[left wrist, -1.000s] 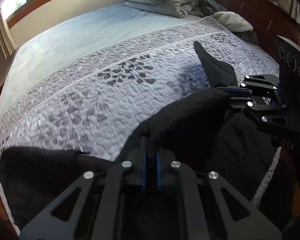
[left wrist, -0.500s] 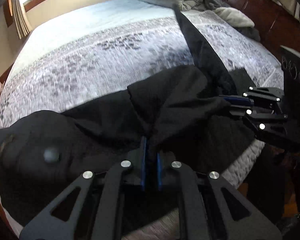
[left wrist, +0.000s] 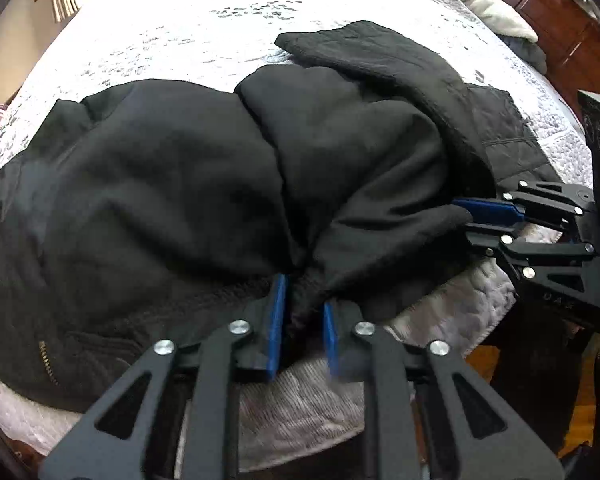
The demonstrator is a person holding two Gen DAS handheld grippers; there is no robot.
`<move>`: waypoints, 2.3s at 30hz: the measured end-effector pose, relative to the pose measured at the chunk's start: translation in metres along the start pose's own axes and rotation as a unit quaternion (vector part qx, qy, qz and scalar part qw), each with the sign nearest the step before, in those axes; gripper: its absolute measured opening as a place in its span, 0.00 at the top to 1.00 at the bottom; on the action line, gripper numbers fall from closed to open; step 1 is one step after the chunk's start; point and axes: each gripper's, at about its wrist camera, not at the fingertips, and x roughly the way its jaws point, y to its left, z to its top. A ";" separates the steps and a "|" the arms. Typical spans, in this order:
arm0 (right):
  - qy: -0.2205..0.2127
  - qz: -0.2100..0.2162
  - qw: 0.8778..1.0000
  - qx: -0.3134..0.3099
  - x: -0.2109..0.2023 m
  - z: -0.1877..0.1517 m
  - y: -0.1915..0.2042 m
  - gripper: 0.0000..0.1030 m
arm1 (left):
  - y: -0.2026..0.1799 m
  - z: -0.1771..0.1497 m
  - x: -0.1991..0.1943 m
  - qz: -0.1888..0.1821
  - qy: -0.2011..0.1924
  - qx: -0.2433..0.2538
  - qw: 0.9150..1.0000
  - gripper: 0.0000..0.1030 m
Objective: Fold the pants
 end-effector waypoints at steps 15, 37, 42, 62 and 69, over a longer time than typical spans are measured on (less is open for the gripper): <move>-0.044 -0.090 0.989 0.111 -0.031 0.103 -0.028 0.27 | 0.059 0.018 -0.060 0.068 -0.075 -0.132 0.986 0.19; -0.015 -0.239 0.951 0.197 0.039 0.147 -0.081 0.93 | 0.083 0.001 -0.046 0.078 -0.060 -0.148 0.984 0.13; -0.094 -0.223 0.939 0.243 -0.049 0.111 -0.102 0.93 | 0.070 -0.002 -0.050 0.080 -0.065 -0.137 0.985 0.13; -0.036 -0.267 0.863 0.427 -0.106 -0.102 -0.233 0.73 | -0.029 0.035 -0.040 0.035 -0.101 -0.137 0.985 0.13; -0.031 -0.289 0.873 0.391 -0.126 -0.112 -0.219 0.64 | -0.071 0.049 -0.013 0.036 -0.077 -0.135 0.987 0.13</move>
